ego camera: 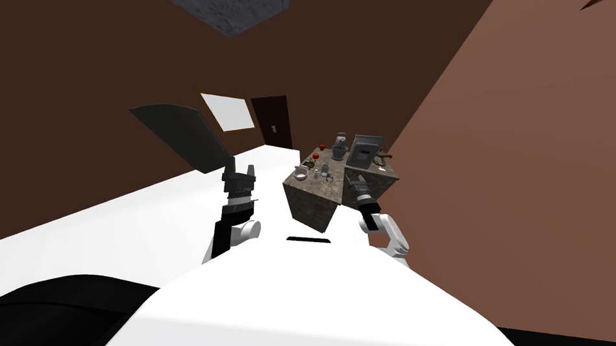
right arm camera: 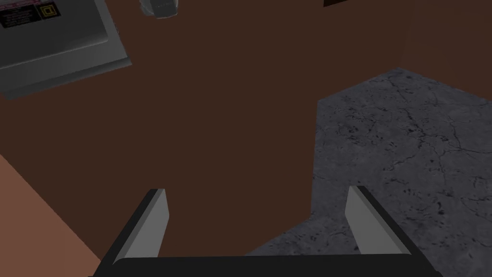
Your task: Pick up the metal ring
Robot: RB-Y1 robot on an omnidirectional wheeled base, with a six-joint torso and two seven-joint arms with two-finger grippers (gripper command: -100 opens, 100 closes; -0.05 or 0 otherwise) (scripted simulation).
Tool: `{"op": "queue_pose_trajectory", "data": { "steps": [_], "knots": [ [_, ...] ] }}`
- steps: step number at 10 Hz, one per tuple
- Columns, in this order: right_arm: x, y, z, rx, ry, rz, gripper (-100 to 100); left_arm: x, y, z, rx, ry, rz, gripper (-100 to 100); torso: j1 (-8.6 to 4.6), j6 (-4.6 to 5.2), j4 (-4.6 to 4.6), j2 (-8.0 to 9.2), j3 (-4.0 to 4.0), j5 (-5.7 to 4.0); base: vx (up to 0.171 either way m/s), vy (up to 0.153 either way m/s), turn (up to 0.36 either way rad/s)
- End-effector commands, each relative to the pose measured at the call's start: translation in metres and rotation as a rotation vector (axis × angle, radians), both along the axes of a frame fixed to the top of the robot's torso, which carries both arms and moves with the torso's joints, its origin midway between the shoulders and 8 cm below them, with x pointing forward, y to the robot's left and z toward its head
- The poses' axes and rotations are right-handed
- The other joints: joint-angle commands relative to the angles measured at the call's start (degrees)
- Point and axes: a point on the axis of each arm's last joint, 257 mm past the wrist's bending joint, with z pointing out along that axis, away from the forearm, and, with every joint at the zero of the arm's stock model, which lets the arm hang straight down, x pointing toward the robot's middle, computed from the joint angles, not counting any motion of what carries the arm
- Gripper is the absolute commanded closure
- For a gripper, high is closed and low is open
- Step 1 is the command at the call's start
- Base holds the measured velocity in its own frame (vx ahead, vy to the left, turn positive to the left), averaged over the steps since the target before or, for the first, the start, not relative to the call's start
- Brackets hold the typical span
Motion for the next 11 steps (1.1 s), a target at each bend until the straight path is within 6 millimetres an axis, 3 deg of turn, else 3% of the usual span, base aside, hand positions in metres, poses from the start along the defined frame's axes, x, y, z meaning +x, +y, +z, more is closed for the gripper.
{"op": "queue_pose_trajectory", "data": {
  "steps": [1,5,6,8,11],
  "knots": [
    [0.004,-0.005,-0.007,-0.062,0.016,-0.029,-100,0.000,0.000,0.000,0.000,0.000,0.000,0,0.00,0.00,0.00,0.00,0.00,0.00,0.002,0.060,-0.025],
    [0.013,-0.012,-0.020,-0.171,0.043,-0.078,-100,0.000,0.000,0.000,0.000,0.000,0.000,0,-0.04,0.00,0.00,0.02,0.01,0.00,0.001,0.033,-0.015],
    [0.021,-0.020,-0.031,-0.230,0.071,-0.117,-100,0.000,0.000,0.000,0.000,0.000,0.000,0,-0.11,0.00,0.01,0.02,0.01,-0.01,0.008,0.035,-0.040],
    [0.021,-0.020,-0.032,-0.265,0.070,-0.123,-100,0.000,0.000,0.000,0.000,0.000,0.000,0,-0.06,0.00,0.00,-0.02,-0.01,-0.01,0.008,0.029,-0.014],
    [0.034,-0.035,-0.054,-0.397,0.124,-0.198,-100,0.000,0.000,0.000,0.000,0.000,0.000,0,-0.05,0.00,0.00,-0.01,-0.01,0.00,0.009,0.039,-0.036]
  ]
}}
